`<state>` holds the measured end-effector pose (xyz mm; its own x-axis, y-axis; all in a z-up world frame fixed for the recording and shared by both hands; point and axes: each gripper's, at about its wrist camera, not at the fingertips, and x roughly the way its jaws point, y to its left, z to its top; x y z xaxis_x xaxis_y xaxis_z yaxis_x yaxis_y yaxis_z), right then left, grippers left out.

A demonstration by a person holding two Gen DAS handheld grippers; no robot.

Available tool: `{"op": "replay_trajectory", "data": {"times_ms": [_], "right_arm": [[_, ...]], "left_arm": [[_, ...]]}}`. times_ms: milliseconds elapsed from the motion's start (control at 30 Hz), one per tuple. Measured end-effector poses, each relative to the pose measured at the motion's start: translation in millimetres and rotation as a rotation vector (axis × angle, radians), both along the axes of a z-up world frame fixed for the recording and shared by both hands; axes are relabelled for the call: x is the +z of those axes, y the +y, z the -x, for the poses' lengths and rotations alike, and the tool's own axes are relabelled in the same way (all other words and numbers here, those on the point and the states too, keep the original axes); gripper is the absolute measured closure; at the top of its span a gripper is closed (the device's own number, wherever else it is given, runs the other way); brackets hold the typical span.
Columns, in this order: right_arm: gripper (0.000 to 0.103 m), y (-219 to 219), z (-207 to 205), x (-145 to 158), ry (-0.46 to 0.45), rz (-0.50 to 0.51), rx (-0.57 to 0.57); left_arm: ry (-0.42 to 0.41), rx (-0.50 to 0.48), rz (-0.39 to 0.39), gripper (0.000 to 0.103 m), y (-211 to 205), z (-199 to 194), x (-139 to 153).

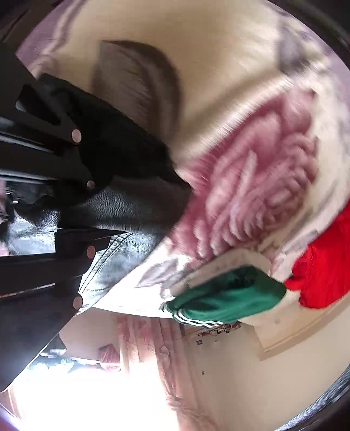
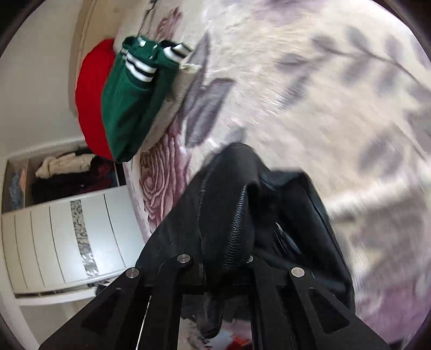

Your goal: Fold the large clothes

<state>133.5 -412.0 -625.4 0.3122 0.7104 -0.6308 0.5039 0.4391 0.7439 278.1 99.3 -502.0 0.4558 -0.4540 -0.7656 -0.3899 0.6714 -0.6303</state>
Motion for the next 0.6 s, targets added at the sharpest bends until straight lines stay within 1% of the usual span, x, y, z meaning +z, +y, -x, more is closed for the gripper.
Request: {"op": "replay_trajectory", "data": {"times_ms": [33,100,167,267,333,367,400,433,467,500,533,567,600], "right_arm": [[0.096,-1,11,-2,0.011,-0.011,-0.002],[0.096,2,30,-17,0.057,0.008,0.014],[0.096,9,42,-46,0.113,0.027,0.022],[0.096,15,50,-80,0.161,0.063,0.021],[0.096,19,49,-97,0.168,0.094,0.031],[0.096,21,48,-102,0.172,0.102,0.035],[0.096,23,45,-105,0.172,0.113,0.049],[0.095,24,42,-107,0.175,0.114,0.066],[0.092,23,39,-104,0.184,0.111,0.098],[0.079,22,37,-101,0.194,0.111,0.116],[0.060,21,35,-95,0.211,0.124,0.143],[0.054,19,35,-85,0.232,0.157,0.187],[0.046,17,36,-70,0.229,0.191,0.227]], "left_arm": [[0.021,0.004,0.001,0.097,1,4,-10],[0.067,0.013,0.005,0.097,5,15,-41],[0.123,0.022,0.012,0.097,11,22,-77],[0.142,0.038,0.031,0.096,16,21,-113],[0.142,0.031,0.043,0.096,17,17,-130],[0.143,0.021,0.040,0.096,17,17,-132],[0.148,0.011,0.041,0.092,17,17,-129],[0.158,0.007,0.050,0.092,17,18,-123],[0.179,-0.005,0.063,0.090,20,21,-114],[0.188,-0.022,0.062,0.085,22,24,-104],[0.190,-0.042,0.052,0.080,25,30,-90],[0.203,-0.066,-0.010,0.068,28,37,-70],[0.201,-0.088,-0.078,0.062,29,41,-54]]}}
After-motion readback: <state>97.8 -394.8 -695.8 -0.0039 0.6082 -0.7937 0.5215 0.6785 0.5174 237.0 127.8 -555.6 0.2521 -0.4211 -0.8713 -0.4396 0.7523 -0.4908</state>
